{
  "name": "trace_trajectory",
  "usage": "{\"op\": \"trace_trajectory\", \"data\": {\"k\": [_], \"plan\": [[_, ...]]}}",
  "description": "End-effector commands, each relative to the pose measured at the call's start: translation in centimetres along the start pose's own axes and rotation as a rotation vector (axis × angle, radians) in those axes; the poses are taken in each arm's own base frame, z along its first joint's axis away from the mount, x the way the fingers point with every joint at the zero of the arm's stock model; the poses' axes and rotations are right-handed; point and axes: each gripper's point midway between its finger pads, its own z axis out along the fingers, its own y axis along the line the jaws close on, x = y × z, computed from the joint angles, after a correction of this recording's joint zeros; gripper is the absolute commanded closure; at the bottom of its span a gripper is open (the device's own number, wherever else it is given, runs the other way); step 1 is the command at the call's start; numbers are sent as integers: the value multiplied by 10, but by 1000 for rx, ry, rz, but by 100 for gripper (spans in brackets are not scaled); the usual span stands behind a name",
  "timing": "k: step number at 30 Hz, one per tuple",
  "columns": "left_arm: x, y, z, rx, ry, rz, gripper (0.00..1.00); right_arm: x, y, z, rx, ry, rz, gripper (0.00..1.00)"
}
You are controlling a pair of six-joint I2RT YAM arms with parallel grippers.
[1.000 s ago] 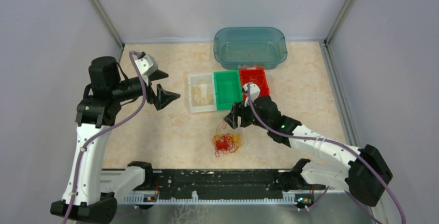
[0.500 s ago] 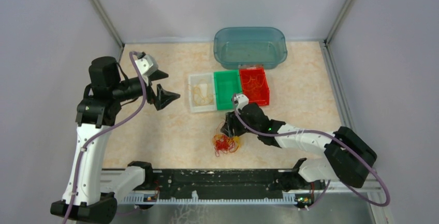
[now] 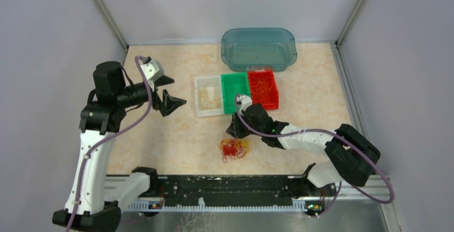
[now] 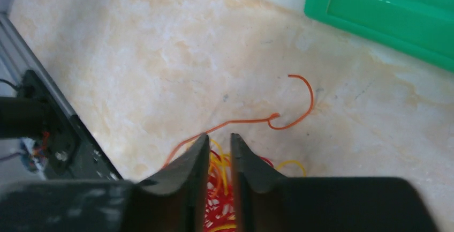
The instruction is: Untangle the cables
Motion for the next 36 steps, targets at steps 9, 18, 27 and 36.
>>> {"op": "trace_trajectory", "data": {"k": [9, 18, 27, 36], "plan": [[4, -6, -3, 16, 3, 32, 1, -47, 33, 10, -72, -71, 14, 55], [7, -6, 0, 27, 9, 29, 1, -25, 36, 4, -37, -3, -10, 42], [5, -7, -2, 25, 3, 27, 1, -49, 71, 21, -186, -80, 65, 78], [6, -13, -4, 41, -4, 29, 1, -118, 129, -30, -373, -248, 25, 100]]}}
